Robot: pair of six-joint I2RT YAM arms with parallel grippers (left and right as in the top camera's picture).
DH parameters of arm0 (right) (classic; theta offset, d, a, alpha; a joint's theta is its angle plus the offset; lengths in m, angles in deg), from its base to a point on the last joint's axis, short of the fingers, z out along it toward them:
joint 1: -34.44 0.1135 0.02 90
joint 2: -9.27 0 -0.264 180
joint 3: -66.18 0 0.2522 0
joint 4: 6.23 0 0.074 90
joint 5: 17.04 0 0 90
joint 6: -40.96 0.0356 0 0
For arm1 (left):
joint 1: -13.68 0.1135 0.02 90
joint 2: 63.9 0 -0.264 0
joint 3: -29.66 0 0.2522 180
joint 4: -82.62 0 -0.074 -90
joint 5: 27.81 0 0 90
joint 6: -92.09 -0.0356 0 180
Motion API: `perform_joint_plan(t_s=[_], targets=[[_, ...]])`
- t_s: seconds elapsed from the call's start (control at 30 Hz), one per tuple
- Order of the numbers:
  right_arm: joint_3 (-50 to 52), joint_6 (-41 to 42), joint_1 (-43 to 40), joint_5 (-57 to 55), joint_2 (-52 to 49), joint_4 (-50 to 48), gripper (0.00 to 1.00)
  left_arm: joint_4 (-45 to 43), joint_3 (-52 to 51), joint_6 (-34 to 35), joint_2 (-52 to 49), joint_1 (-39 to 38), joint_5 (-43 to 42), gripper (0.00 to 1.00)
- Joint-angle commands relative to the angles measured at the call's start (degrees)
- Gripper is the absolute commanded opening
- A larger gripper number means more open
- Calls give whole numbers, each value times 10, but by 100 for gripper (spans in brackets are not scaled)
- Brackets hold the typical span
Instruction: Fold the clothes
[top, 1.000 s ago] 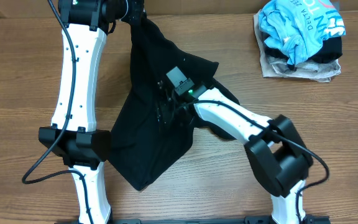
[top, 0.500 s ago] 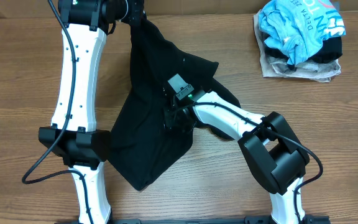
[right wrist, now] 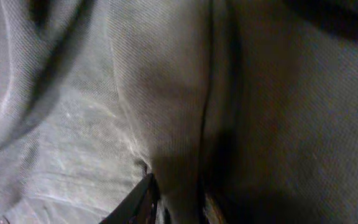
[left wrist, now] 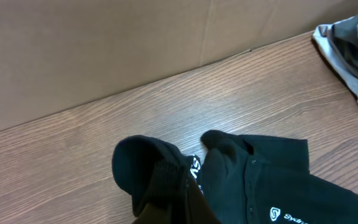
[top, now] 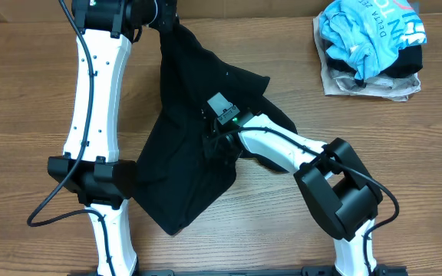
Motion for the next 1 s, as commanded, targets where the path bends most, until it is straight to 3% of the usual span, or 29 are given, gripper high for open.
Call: perform_joint_plan(t_s=[0.0,0.47,0.57,0.67,0.73,0.97], targets=[[-8,3,5,-17,48,5,25,0,7,6,6,4,15,4],[10,5,13,-17,35,1,36,1,7,6,6,3,15,4],[10,9,13,-19,30,1,30,6,7,5,6,3,15,4],[9,10,13,-19,30,-1,11,10,7,5,6,4,15,4],[9,12,13,-19,30,-2,5,10,7,5,6,4,15,4],[-5,11,10,-28,42,22,4,9,15,8,14,6,15,4]])
